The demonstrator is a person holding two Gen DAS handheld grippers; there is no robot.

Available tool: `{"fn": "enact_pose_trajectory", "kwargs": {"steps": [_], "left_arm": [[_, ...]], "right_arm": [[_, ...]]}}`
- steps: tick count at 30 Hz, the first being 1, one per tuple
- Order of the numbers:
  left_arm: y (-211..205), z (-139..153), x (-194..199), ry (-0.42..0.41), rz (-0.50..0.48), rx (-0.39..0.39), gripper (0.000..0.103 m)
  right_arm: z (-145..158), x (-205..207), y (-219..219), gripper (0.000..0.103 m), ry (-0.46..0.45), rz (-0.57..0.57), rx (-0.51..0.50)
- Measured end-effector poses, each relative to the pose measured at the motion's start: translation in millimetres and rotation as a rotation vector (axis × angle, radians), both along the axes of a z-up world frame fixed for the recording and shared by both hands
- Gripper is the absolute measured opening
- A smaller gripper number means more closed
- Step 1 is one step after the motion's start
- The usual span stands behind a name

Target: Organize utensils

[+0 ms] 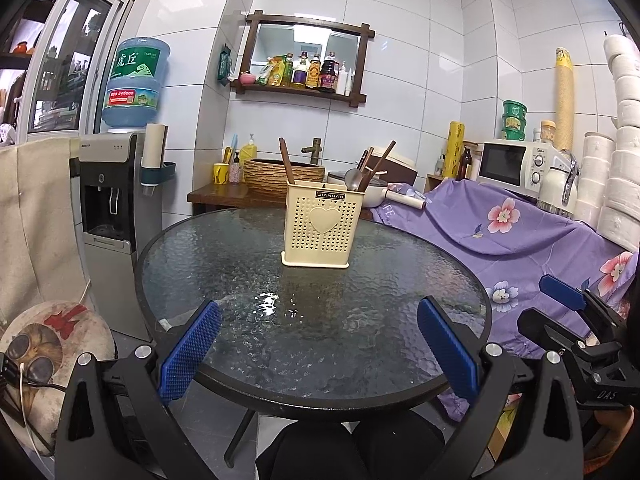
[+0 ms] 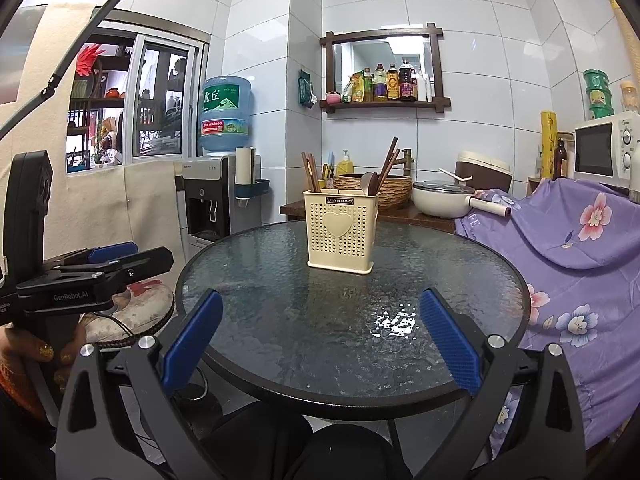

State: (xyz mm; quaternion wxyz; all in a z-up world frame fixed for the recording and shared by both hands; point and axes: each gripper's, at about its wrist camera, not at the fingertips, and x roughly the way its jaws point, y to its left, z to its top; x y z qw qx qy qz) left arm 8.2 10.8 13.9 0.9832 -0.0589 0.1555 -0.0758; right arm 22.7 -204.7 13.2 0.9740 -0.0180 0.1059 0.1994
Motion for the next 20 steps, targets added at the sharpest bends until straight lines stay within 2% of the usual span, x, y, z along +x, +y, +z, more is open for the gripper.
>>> {"fn": "enact_pose_trajectory", "kwargs": {"steps": [20], "left_arm": [[0.9,0.5,3.1,0.015,0.009,0.025,0.097]], "right_arm": [[-1.5,4.1,0.3,0.097,0.024,-0.001,0.0]]}}
